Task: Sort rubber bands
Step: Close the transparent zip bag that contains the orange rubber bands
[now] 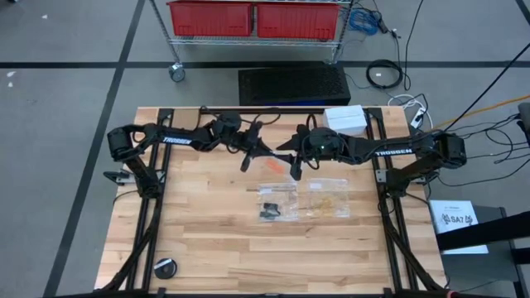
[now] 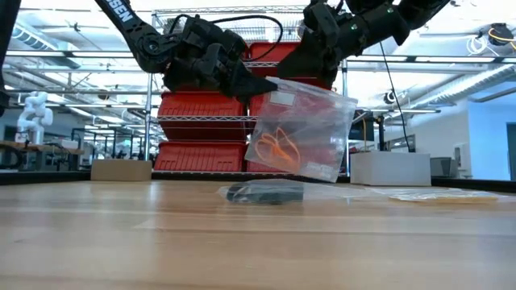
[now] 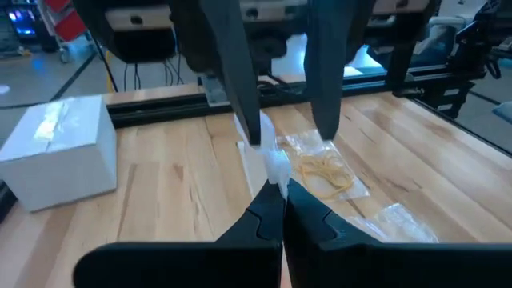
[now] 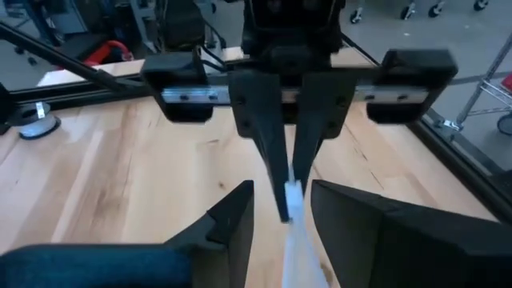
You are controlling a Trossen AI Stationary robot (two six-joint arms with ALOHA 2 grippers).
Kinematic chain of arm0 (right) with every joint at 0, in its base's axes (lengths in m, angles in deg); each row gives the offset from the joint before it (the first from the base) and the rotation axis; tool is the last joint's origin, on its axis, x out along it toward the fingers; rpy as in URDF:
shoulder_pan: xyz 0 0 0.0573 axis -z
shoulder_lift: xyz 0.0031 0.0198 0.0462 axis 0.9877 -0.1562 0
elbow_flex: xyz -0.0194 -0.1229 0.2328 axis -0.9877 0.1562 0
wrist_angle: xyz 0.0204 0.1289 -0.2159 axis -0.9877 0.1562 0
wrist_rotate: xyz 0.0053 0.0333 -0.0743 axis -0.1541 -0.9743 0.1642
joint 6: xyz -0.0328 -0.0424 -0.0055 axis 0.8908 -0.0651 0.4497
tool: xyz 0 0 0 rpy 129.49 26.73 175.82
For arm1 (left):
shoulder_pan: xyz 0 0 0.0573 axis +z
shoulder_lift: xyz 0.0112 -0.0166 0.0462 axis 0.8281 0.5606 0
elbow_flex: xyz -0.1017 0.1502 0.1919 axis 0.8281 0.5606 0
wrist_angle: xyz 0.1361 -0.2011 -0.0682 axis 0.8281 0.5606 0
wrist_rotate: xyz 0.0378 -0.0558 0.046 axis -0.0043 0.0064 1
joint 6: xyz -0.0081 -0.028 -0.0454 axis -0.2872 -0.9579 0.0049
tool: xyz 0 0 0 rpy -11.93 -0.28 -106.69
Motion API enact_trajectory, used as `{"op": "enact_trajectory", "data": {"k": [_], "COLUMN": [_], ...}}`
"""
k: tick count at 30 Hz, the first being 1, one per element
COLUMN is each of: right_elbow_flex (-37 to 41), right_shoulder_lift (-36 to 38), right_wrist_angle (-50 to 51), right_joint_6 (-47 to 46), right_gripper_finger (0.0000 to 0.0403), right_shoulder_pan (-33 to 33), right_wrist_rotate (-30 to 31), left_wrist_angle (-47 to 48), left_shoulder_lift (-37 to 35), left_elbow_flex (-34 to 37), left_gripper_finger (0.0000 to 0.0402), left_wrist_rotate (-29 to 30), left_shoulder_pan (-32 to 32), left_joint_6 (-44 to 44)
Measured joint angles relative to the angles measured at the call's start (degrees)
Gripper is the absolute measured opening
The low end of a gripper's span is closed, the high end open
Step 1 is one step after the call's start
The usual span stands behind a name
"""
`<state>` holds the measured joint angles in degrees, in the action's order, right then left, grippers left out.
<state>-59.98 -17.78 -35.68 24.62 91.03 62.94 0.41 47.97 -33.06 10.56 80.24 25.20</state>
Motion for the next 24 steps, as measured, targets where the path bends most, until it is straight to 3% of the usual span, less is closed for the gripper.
{"op": "enact_trajectory", "data": {"k": [10, 19, 24], "right_elbow_flex": [0.00, -0.01, -0.04], "right_shoulder_lift": [0.00, -1.20, -3.16], "right_wrist_angle": [0.01, -0.21, -0.92], "right_joint_6": [0.80, 2.84, 1.95], "right_gripper_finger": [0.0113, 0.0023, 0.0018], "right_shoulder_pan": [0.42, 1.27, 1.27], "right_wrist_rotate": [1.09, 1.16, 1.49], "left_wrist_angle": [0.06, 0.72, 1.63], "left_shoulder_lift": [0.00, 0.04, 0.15], "left_elbow_flex": [-0.96, -0.95, -0.78], "left_gripper_finger": [0.0000, 0.0000, 0.0000], "left_wrist_rotate": [0.00, 2.01, 2.38], "left_shoulder_pan": [-0.24, -0.57, -0.50], "left_joint_6": [-0.13, -0.11, -0.09]}}
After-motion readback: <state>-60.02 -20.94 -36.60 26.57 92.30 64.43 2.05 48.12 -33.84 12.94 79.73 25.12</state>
